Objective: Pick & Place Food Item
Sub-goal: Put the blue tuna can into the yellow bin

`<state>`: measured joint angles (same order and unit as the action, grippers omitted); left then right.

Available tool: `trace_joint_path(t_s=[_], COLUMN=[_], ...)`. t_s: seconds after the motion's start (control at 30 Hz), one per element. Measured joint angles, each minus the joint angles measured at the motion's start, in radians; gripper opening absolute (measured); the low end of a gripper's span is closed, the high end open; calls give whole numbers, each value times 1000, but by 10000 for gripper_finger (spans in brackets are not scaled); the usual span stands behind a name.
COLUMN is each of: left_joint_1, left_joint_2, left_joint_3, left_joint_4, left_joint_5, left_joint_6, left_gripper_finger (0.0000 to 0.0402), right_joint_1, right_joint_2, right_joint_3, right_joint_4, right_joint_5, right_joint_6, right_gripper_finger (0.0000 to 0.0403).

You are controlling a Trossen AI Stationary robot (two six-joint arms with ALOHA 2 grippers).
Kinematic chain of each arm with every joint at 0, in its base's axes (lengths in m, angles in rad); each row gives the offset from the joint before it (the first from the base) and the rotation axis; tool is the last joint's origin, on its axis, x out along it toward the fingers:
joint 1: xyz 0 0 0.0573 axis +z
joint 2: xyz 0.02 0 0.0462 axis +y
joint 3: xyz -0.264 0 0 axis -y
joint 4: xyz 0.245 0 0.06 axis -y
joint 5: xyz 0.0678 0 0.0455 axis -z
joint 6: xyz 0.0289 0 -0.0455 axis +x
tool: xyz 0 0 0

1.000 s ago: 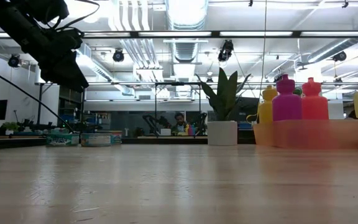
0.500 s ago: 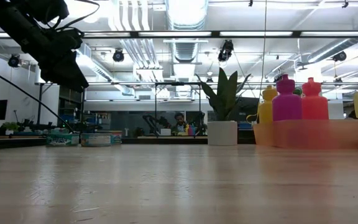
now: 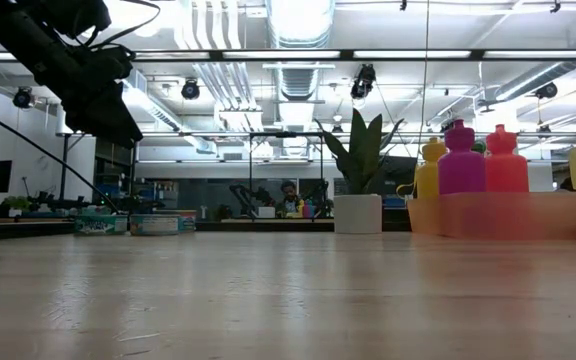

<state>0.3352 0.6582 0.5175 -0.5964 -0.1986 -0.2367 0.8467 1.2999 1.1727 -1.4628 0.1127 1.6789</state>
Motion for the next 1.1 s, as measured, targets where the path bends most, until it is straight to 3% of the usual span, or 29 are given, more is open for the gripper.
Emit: trace_joint_path(t_s=[0.2,0.37,0.57,0.8,1.0,1.1], left_joint_1=[0,0,0,0,0,0], left_joint_2=[0,0,0,0,0,0], left_joint_3=[0,0,0,0,0,0], left_joint_4=[0,0,0,0,0,0], left_joint_5=[0,0,0,0,0,0], left_joint_6=[0,0,0,0,0,0], left_gripper_finger=[275,275,275,275,275,275], right_joint_1=[-1,-4,-37,-185,-341,-404], right_joint_2=[-99,-201,-298,-375,-388,-390], right_joint_3=[-10,-21,-43,-109,-203,-250], right_joint_4=[14,113,315,619,973,1075], right_joint_5=[277,513,670,667,480,419], right_joint_6=[-91,-268,-576,-992,-1336,-1431], right_gripper_finger=[378,379,379,379,378,378])
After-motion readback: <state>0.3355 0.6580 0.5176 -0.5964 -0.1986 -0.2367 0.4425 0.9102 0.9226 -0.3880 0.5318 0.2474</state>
